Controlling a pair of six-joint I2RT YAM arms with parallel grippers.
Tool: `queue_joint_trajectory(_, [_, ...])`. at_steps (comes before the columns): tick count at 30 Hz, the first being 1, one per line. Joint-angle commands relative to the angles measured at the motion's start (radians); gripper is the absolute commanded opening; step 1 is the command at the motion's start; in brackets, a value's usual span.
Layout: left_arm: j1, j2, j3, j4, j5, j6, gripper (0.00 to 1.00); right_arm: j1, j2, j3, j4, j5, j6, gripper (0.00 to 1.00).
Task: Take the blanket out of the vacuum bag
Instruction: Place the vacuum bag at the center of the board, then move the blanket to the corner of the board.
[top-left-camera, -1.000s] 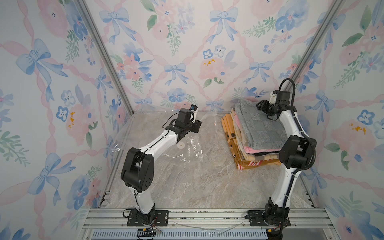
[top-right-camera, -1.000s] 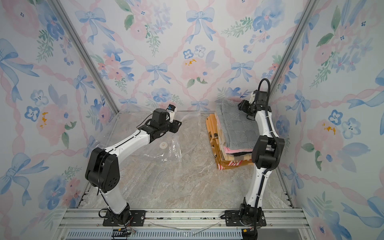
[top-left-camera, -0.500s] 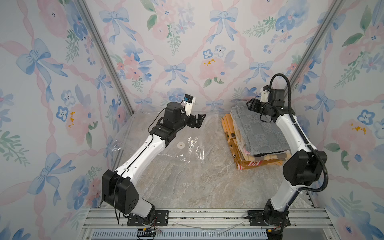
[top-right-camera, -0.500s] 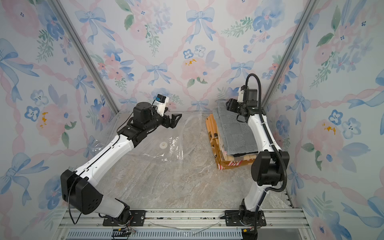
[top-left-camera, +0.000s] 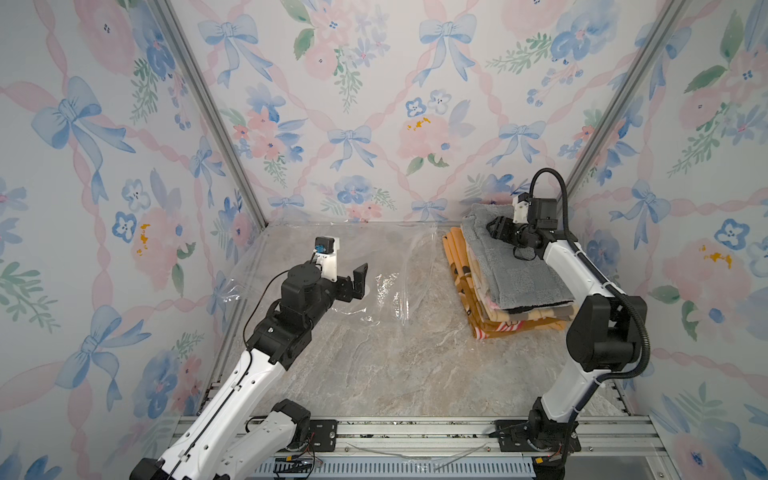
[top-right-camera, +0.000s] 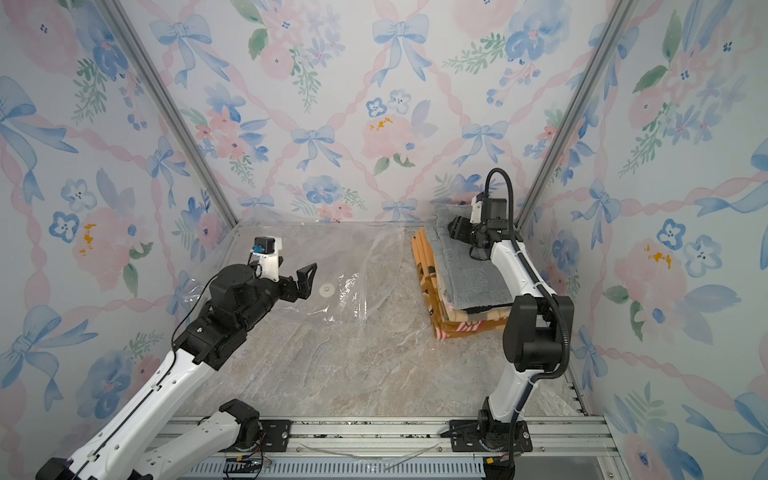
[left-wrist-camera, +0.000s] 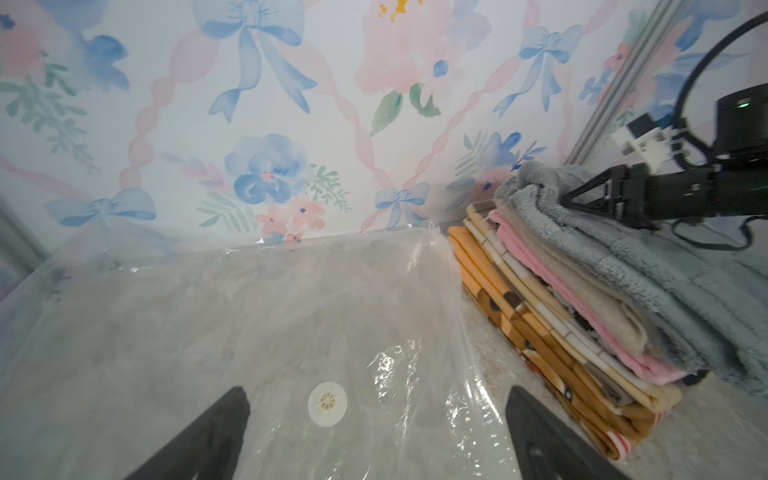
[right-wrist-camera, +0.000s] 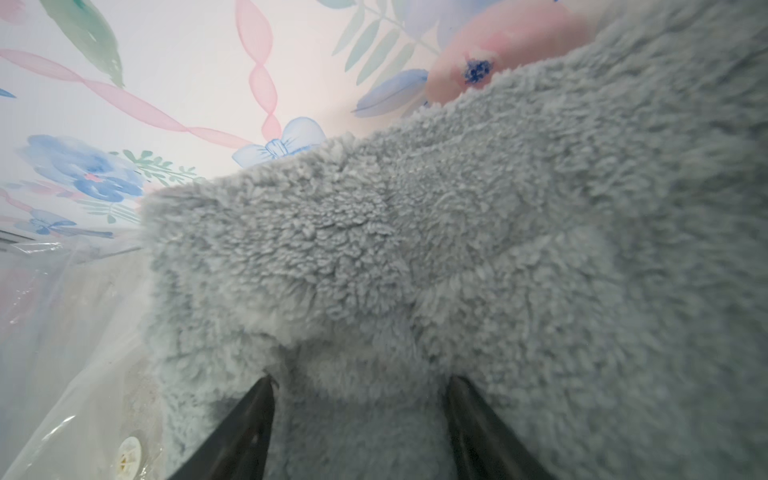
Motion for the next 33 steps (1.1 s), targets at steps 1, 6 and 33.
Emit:
queue_joint_trajectory(1, [0.015, -0.11, -0.094, -0.073, -0.196, -0.062, 0.98, -0.014, -0.175, -0.042, 0.058, -0.024, 0.021, 0.7])
queue_joint_trajectory(6, [0.024, -0.243, -0.174, -0.12, -0.269, -0.073, 0.98, -0.059, -0.378, -0.118, -0.023, -0.03, 0.054, 0.75])
queue_joint_trajectory(33, [0.061, -0.098, -0.19, 0.006, -0.101, -0.039, 0.98, -0.017, -0.735, -0.551, -0.696, 0.23, 0.018, 0.64])
